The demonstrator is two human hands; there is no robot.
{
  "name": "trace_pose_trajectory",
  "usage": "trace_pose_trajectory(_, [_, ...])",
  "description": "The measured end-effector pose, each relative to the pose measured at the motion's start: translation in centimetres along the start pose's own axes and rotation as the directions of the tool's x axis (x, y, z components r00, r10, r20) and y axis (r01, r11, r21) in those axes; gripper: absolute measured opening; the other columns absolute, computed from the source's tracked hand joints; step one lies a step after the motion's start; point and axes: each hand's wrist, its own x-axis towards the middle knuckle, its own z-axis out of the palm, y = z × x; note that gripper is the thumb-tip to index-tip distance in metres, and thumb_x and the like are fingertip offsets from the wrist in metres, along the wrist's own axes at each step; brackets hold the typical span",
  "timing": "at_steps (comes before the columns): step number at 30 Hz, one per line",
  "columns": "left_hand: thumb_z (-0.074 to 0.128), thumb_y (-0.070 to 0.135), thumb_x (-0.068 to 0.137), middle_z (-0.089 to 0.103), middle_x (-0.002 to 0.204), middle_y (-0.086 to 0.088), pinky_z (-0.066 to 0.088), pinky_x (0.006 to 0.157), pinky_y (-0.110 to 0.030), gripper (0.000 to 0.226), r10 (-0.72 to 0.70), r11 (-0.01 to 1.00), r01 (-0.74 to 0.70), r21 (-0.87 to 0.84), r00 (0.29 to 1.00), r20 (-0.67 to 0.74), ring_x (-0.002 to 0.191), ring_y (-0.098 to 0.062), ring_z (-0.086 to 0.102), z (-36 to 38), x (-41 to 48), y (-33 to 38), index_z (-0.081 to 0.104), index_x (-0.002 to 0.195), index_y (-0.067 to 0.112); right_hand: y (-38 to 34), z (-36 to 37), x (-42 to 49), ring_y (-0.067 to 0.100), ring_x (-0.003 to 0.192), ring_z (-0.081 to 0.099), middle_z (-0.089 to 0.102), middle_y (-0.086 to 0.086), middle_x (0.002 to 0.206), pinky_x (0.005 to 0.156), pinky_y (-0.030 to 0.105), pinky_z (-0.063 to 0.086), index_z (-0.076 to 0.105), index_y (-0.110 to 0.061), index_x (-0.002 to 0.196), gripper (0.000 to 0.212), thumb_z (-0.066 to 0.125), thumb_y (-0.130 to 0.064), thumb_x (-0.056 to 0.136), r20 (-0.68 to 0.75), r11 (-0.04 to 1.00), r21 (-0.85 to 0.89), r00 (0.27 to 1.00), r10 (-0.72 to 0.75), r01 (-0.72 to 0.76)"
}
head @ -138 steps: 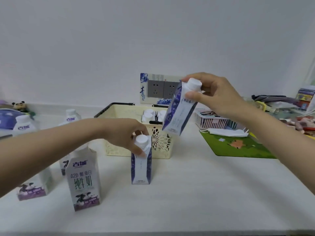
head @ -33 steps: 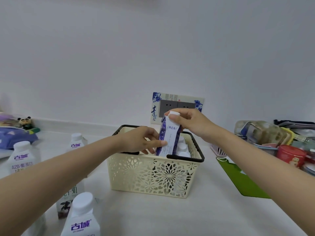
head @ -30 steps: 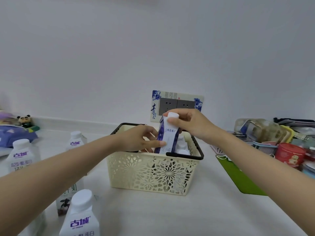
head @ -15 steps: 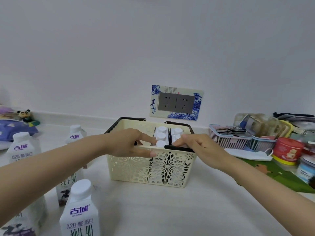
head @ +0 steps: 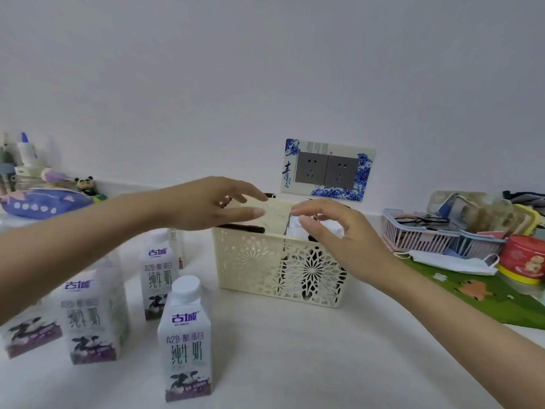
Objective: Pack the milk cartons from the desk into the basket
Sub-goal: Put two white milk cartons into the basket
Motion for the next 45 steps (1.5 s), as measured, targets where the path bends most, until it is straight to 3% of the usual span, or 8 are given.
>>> trace_pose_trajectory(6, [0.043, 0.072, 0.075, 0.061, 0.114, 0.032, 0.043, 0.084, -0.003, 0.050, -0.076, 0.994, 0.080, 0.078, 0.995, -0.058, 0.104, 0.021, 0.050, -2.7, -9.2, -1.8, 0.058, 0.115, 0.047, -4.7, 5.8, -1.0, -0.009, 0.106, 0.055, 0.061, -0.024, 0.117, 0.084, 0.008, 0.044, 0.059, -0.035, 0.117, 0.040, 0.059, -0.051, 0.081, 0.356, 0.984, 0.176, 0.934, -0.024, -0.041])
trace_pose_trajectory(11, [0.047, 0.074, 0.065, 0.060, 0.120, 0.025, 0.048, 0.094, -0.023, 0.064, -0.224, 0.964, 0.233, 0.128, 0.971, -0.081, 0.109, 0.009, 0.053, -2.7, -14.3, -4.3, 0.054, 0.121, 0.043, -5.4, 9.3, -2.1, -0.009, 0.109, 0.051, 0.054, -0.031, 0.119, 0.081, 0.019, 0.052, 0.047, -0.049, 0.121, 0.053, 0.074, -0.045, 0.075, 0.507, 0.992, 0.124, 0.861, -0.039, -0.029])
trace_pose_trajectory(21, [0.081, 0.038, 0.068, 0.064, 0.111, 0.015, 0.047, 0.080, -0.011, 0.054, -0.358, 0.932, 0.354, -0.080, 0.933, -0.034, 0.100, -0.005, 0.059, 0.2, -16.3, -9.3, 0.056, 0.115, 0.029, -5.5, 12.0, -0.7, 0.002, 0.084, 0.065, 0.068, -0.011, 0.093, 0.073, 0.026, 0.055, 0.055, -0.031, 0.108, 0.041, 0.078, -0.026, 0.075, 0.429, 0.981, 0.191, 0.902, -0.045, -0.042])
trace_pose_trajectory(25, [0.081, 0.043, 0.065, 0.071, 0.102, 0.013, 0.052, 0.085, -0.024, 0.044, -0.279, 0.957, 0.275, -0.088, 0.960, -0.035, 0.092, -0.002, 0.064, -0.5, -15.9, -8.7, 0.064, 0.103, 0.026, -5.9, 12.2, 0.1, -0.004, 0.067, 0.061, 0.069, -0.008, 0.094, 0.068, 0.017, 0.051, 0.054, -0.036, 0.114, 0.048, 0.079, -0.025, 0.074, 0.424, 0.983, 0.180, 0.904, -0.045, -0.035])
trace_pose_trajectory(33, [0.076, 0.037, 0.071, 0.072, 0.103, -0.003, 0.057, 0.081, -0.046, 0.037, -0.035, 0.985, 0.022, -0.170, 0.996, -0.078, 0.092, -0.019, 0.070, -6.9, -10.3, -3.5, 0.067, 0.102, 0.019, -9.3, 5.9, 5.4, 0.017, 0.070, 0.067, 0.072, 0.002, 0.105, 0.076, 0.032, 0.055, 0.055, -0.038, 0.115, 0.050, 0.078, -0.035, 0.070, 0.273, 0.988, 0.147, 0.958, -0.093, 0.054])
trace_pose_trajectory(35, [0.076, 0.033, 0.071, 0.071, 0.105, -0.006, 0.059, 0.077, -0.043, 0.037, 0.007, 0.984, -0.028, -0.176, 0.993, -0.117, 0.092, -0.022, 0.070, -8.3, -7.6, -2.5, 0.066, 0.103, 0.017, -9.8, 3.7, 7.1, 0.027, 0.078, 0.069, 0.073, -0.002, 0.103, 0.076, 0.034, 0.057, 0.055, -0.040, 0.114, 0.054, 0.075, -0.045, 0.064, 0.235, 0.991, 0.113, 0.967, -0.095, 0.070])
trace_pose_trajectory(39, [0.075, 0.035, 0.069, 0.071, 0.105, -0.006, 0.060, 0.066, -0.031, 0.038, 0.057, 0.965, -0.097, -0.244, 0.985, -0.165, 0.088, -0.019, 0.073, -10.6, -1.8, -1.8, 0.064, 0.103, 0.021, -9.4, -0.5, 10.6, 0.016, 0.082, 0.071, 0.074, -0.002, 0.102, 0.075, 0.030, 0.059, 0.055, -0.035, 0.116, 0.060, 0.073, -0.049, 0.060, 0.160, 0.996, 0.033, 0.983, -0.092, 0.088])
trace_pose_trajectory(45, [0.077, 0.034, 0.070, 0.070, 0.106, -0.006, 0.060, 0.063, -0.028, 0.040, 0.078, 0.948, -0.116, -0.297, 0.987, -0.137, 0.086, -0.015, 0.073, -10.3, 6.4, -3.4, 0.063, 0.105, 0.020, -4.8, -3.2, 14.5, 0.022, 0.084, 0.070, 0.074, 0.000, 0.100, 0.080, 0.043, 0.057, 0.053, -0.034, 0.114, 0.045, 0.075, -0.032, 0.075, 0.111, 0.996, -0.078, 0.993, -0.044, 0.052])
